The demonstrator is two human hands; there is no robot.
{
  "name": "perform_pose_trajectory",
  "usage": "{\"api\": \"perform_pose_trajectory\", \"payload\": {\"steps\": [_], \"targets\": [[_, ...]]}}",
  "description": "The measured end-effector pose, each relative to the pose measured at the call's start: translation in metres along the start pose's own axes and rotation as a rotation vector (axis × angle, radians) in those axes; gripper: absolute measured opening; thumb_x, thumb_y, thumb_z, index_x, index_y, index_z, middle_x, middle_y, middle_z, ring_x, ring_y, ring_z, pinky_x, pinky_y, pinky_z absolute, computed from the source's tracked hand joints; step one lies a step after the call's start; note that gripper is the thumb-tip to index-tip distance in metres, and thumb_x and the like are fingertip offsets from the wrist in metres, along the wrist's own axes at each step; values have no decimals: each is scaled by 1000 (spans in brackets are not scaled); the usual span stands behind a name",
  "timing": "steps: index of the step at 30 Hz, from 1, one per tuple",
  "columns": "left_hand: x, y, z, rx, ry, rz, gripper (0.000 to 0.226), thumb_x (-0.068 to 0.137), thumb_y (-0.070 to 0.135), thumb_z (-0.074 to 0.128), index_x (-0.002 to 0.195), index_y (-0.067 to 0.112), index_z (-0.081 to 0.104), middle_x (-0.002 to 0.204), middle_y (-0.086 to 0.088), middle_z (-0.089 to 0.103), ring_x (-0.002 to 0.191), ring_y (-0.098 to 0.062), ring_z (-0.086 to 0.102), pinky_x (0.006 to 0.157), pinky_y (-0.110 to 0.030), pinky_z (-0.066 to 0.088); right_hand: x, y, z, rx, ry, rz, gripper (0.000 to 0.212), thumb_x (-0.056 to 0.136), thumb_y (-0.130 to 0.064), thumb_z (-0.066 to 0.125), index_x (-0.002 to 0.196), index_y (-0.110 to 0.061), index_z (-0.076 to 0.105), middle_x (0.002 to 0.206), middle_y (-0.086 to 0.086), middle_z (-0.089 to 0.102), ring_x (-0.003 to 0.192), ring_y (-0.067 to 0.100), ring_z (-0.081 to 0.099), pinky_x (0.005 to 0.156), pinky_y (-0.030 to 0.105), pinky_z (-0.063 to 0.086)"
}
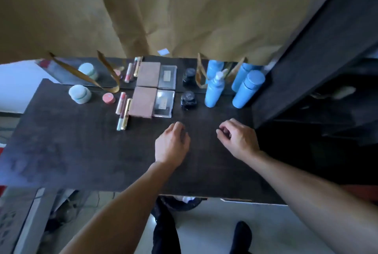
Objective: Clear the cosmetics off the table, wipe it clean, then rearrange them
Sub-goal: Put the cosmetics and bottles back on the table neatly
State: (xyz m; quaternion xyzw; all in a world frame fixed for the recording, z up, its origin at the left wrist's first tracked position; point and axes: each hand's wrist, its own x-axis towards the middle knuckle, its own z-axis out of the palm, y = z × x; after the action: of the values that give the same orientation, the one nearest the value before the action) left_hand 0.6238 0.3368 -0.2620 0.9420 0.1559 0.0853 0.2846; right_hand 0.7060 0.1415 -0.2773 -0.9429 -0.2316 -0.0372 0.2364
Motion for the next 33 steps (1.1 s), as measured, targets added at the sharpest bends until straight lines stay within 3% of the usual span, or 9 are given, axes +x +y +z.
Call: {"api": "perform_pose_trajectory", "payload": {"steps": [5, 12, 19, 24, 28, 33], "targets": [[-49, 95, 77, 10, -81, 38, 12, 81, 21, 62, 82, 12, 53, 79, -2, 61, 69, -30, 59, 53, -31, 38, -66, 101, -50, -28, -48, 61, 14, 80, -32, 68, 77, -21, 61, 69, -5, 56, 59, 17, 58, 49, 26, 41], [-74, 181, 166, -29, -194, 127, 13, 82, 16, 60, 94, 11, 60, 86, -5, 64, 69, -29, 61, 54, -29, 41, -106, 223, -72, -91, -230, 235, 19, 87, -29, 59, 103, -19, 62, 95, 2, 64, 81, 24, 65, 66, 36, 52], [-26, 191, 264, 95, -372, 91, 30, 89, 20, 53, 117, 11, 56, 116, -11, 51, 103, -32, 55, 77, -39, 47, -84, 295, -18, -206, -278, 360, 38, 90, -27, 57, 127, -20, 51, 121, 9, 55, 108, 29, 56, 77, 39, 50], [22, 185, 334, 144, -381, -50, 42, 92, 29, 52, 132, 20, 44, 134, -11, 37, 119, -31, 43, 94, -41, 44, -84, 336, 22, -291, -280, 345, 47, 92, -31, 52, 136, -18, 43, 135, 10, 44, 122, 31, 41, 90, 43, 43], [58, 188, 373, 217, -285, 27, 49, 93, 39, 45, 139, 23, 37, 135, -14, 36, 120, -34, 40, 96, -43, 40, -98, 352, 45, -343, -169, 272, 47, 95, -37, 42, 139, -18, 42, 146, 9, 38, 131, 31, 36, 100, 46, 34], [82, 194, 385, 325, -350, 121, 48, 95, 43, 45, 138, 21, 40, 140, -13, 38, 128, -33, 37, 99, -44, 37, -121, 354, 61, -322, -82, 242, 52, 97, -40, 31, 143, -17, 36, 154, 10, 29, 143, 25, 22, 109, 43, 26]]}}
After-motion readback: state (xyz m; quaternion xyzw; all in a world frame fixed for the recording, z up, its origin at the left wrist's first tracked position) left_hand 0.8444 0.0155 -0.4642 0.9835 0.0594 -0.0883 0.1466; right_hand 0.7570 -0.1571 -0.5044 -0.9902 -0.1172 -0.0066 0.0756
